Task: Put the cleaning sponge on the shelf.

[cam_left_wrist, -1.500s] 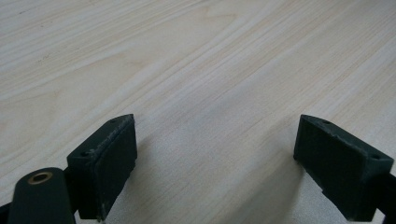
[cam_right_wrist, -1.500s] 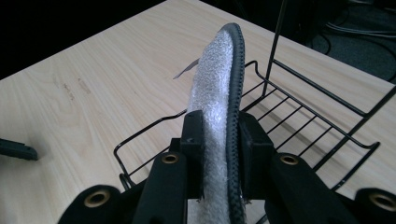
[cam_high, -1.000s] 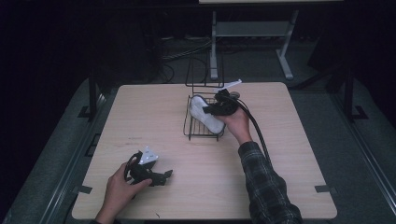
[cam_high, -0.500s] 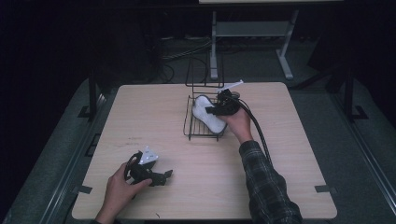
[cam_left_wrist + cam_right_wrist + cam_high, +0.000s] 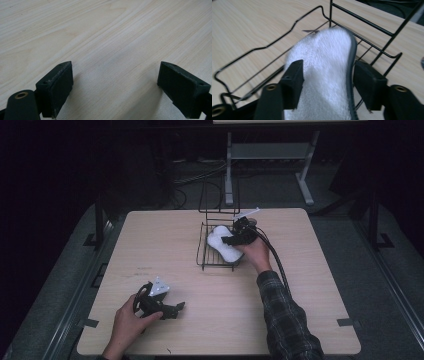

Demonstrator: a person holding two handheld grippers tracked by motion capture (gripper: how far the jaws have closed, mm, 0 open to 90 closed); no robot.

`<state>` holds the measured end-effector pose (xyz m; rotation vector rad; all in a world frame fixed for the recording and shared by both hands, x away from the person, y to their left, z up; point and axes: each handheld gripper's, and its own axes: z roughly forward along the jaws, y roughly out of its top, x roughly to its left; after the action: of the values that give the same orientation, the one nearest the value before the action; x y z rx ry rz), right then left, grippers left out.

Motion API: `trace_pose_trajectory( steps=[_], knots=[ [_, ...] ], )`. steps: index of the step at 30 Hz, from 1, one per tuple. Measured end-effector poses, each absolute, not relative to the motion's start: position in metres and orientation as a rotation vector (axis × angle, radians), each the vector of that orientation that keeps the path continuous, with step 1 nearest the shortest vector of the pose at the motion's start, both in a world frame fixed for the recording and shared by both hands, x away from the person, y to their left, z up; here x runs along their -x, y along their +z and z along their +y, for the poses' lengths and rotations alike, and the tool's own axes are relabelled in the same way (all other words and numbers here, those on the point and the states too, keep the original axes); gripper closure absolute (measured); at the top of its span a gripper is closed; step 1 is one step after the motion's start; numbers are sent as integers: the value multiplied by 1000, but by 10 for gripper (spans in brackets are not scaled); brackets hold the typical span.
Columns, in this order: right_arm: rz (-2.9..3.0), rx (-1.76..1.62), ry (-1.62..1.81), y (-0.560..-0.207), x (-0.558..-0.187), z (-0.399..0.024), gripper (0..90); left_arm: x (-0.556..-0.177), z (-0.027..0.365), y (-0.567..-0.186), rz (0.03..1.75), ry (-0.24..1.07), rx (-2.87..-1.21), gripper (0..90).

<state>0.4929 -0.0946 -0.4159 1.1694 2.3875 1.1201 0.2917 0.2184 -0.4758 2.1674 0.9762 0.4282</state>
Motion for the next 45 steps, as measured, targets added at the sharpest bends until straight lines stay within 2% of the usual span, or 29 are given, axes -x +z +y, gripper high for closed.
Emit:
trace_pose_trajectory(
  steps=[3, 11, 12, 13, 14, 15, 16, 17, 20, 26, 34, 45],
  knots=[
    [2373, -1181, 1129, -417, -492, -95, 344, -292, 219, -476, 974, 429, -2172, 124],
    [2351, -1194, 1198, -410, -484, -107, 372, -292, 218, -476, 976, 426, -2165, 124],
    [2358, -1189, 1228, -407, -479, -113, 472, -292, 218, -476, 976, 428, -2168, 124],
    [2358, -1189, 1228, -407, -479, -113, 472, -292, 218, -476, 976, 428, -2168, 124],
    [2355, -1178, 1235, -406, -477, -115, 523, -292, 218, -476, 977, 427, -2167, 124],
    [2355, -1159, 1239, -404, -474, -119, 586, -292, 218, -476, 977, 428, -2167, 124],
    [2356, -1152, 1249, -401, -468, -125, 704, -292, 218, -476, 977, 427, -2169, 124],
    [2356, -1152, 1249, -401, -468, -125, 704, -292, 218, -476, 977, 427, -2169, 124],
    [2347, -1135, 1252, -399, -457, -137, 898, -292, 218, -476, 977, 428, -2167, 124],
    [2394, -1093, 1245, -401, -446, -140, 899, -292, 218, -476, 978, 427, -2168, 124],
    [2508, -1005, 1210, -417, -427, -119, 898, -292, 218, -476, 978, 427, -2168, 124],
    [2576, -951, 1190, -431, -428, -89, 898, -292, 218, -476, 979, 428, -2168, 124]
  ],
)
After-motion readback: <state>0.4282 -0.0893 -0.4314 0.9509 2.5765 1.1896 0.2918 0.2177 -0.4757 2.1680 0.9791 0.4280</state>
